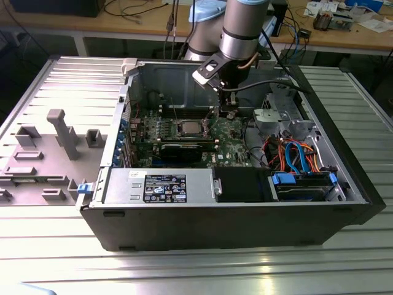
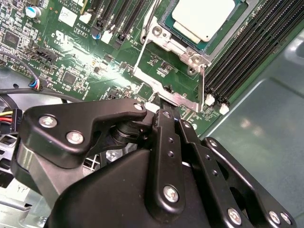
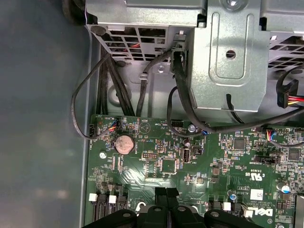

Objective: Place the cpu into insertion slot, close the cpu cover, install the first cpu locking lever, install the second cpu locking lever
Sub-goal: 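Close the cpu cover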

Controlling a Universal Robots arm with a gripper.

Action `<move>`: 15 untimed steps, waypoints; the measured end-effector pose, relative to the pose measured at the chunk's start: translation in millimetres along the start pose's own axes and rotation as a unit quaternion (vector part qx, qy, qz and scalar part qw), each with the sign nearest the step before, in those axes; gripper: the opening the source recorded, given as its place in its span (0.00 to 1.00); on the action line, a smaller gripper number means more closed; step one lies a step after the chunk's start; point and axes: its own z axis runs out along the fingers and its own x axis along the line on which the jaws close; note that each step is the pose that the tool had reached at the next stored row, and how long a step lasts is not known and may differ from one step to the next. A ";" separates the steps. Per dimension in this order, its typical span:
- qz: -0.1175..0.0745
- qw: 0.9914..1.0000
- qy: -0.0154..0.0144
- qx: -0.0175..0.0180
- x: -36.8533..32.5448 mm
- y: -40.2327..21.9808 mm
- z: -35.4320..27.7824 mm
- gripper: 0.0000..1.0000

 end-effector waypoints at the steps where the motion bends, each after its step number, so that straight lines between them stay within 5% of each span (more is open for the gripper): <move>1: 0.000 1.000 0.000 0.000 0.0 -0.1 0.0 0.11; 15: 0.000 1.000 0.000 0.000 0.6 -8.5 0.4 0.11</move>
